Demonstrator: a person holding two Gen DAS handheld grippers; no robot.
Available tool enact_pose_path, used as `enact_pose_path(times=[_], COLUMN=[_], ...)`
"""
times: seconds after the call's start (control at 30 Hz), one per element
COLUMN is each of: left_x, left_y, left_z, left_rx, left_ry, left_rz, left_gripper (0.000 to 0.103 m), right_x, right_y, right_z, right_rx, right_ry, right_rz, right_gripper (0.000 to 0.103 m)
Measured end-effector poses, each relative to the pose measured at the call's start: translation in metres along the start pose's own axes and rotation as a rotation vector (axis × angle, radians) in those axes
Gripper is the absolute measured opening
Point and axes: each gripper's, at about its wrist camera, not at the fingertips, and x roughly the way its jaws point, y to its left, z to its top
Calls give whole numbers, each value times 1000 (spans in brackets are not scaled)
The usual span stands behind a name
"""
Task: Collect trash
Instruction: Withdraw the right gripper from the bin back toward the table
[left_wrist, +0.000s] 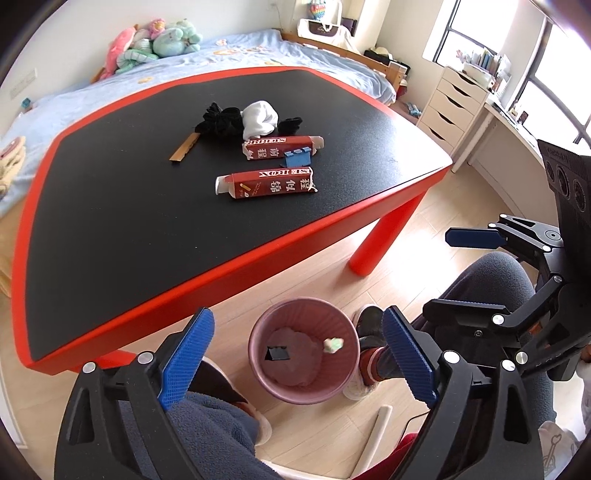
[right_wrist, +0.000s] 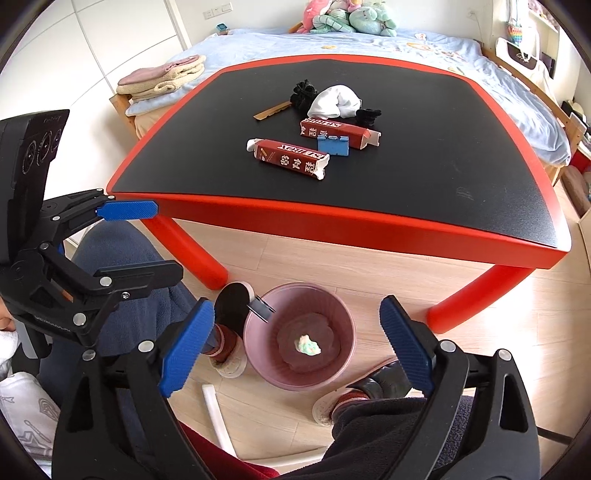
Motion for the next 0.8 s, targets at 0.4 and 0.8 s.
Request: enact_pose_path(times=[0.4,0.8], left_x=[-6,-10], left_y=[9,14], left_z=[1,4], left_rx=[-18,-26], left_ry=[-11,-16], left_rz=[17,18], left_gripper=[95,95], right_x=[-2,-4], right_y=[-6,-6], right_z=[0,1], right_rx=[27,30], right_ry=[-8,-11], right_rz=[-9,4], right_gripper=[96,96])
